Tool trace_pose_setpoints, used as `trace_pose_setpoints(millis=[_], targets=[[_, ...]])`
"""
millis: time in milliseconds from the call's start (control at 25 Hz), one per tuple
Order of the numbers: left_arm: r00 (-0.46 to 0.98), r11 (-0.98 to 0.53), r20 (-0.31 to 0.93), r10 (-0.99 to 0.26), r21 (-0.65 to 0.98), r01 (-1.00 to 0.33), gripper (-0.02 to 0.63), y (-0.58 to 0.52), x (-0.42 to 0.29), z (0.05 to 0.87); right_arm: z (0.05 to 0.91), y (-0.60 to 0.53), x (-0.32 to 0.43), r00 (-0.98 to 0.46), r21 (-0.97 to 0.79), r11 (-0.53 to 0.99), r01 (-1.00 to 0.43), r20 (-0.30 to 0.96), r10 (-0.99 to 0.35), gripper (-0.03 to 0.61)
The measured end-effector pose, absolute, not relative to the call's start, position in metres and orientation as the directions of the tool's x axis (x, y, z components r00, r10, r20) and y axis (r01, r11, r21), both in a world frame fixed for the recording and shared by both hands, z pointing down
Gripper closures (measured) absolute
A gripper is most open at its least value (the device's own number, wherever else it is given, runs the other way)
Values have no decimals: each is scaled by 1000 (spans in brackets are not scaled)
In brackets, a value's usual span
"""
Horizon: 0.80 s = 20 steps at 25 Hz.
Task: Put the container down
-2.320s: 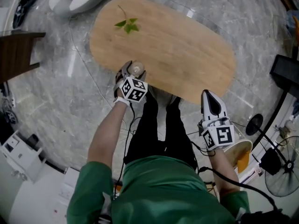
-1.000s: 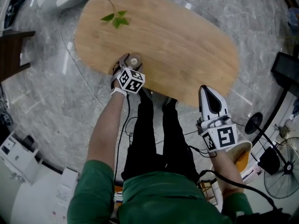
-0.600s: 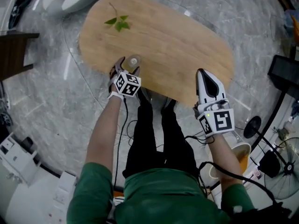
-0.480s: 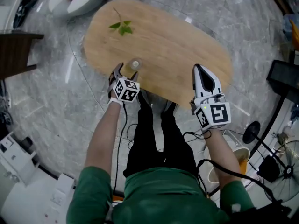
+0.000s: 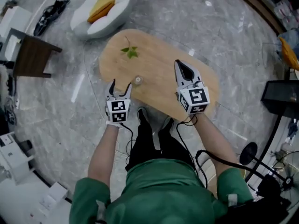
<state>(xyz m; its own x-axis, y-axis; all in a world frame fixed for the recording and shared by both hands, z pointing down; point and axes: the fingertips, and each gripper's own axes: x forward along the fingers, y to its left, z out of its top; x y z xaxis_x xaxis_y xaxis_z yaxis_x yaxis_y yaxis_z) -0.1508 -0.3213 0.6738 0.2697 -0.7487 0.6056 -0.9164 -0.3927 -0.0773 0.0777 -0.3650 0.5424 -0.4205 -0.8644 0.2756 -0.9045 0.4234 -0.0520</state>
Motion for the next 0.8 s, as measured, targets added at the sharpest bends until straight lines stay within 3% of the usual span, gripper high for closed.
trace_pose_setpoints(millis=[200, 280, 520, 800], targets=[[198, -224, 467, -862, -2, -975, 509, -290, -151, 567, 486, -323, 95, -432, -114, 417, -902, 222, -874, 565], [196, -198, 387, -901, 35, -980, 549, -278, -143, 523, 470, -306, 103, -435, -138, 414, -900, 206, -877, 565], [186, -183, 240, -953, 35, -983, 578, -235, -117, 436, 441, -259, 112, -480, -172, 454, -874, 163, -862, 565], [155, -152, 214, -964, 31, -988, 578, -200, -118, 411, 419, -224, 101, -528, -156, 509, -847, 131, -839, 565]])
